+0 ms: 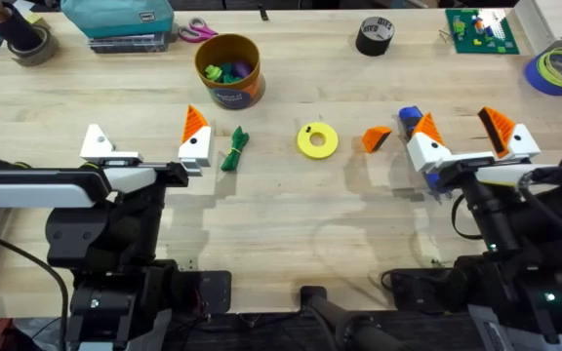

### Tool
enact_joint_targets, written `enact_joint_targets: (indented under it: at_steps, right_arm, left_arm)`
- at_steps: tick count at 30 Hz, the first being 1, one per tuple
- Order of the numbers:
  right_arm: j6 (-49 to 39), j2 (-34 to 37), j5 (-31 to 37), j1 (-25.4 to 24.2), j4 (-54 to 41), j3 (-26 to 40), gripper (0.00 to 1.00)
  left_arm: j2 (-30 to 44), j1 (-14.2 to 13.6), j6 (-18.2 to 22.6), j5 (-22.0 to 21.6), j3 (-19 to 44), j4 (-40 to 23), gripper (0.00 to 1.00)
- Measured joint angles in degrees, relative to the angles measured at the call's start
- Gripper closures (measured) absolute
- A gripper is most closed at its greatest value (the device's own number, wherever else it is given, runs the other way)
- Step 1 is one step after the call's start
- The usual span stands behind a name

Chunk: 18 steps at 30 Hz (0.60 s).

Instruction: Pick up the gripper from the table and insert it into the empty holder that is missing its gripper. Then pick up a screw, insert it into the mounting hole, and use the screwdriver to tighten it. Finally, clean up the table by picking up the vegetable and placing it into the bucket.

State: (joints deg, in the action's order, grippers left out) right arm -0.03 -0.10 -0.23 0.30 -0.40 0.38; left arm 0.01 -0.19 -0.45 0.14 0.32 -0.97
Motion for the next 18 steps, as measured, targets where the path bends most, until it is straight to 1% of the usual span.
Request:
enact_joint_targets:
  at_steps: [8,10,14,16,18]
  right_arm:
    - [-0.06,-0.02,-0.04,0.00,0.15,0.00,0.005]
    - [-0.47,0.00,-0.07,0.00,0.83,-0.01,0.005]
    - [-1.08,0.09,-0.10,0.00,7.51,0.04,0.005]
    - [-1.29,0.09,-0.11,0.00,8.55,0.77,0.005]
    - [-1.37,0.09,-0.17,0.00,6.90,2.93,0.005]
  left_arm:
    - [0.00,0.00,0.00,0.00,0.00,0.30,0.015]
    - [0.00,0.00,0.00,0.00,0.00,1.69,0.015]
    - [0.00,0.00,0.00,0.00,0.17,6.27,0.015]
    - [0.00,0.00,0.00,0.00,0.84,5.26,0.015]
    - [0.00,0.00,0.00,0.00,3.14,1.56,0.016]
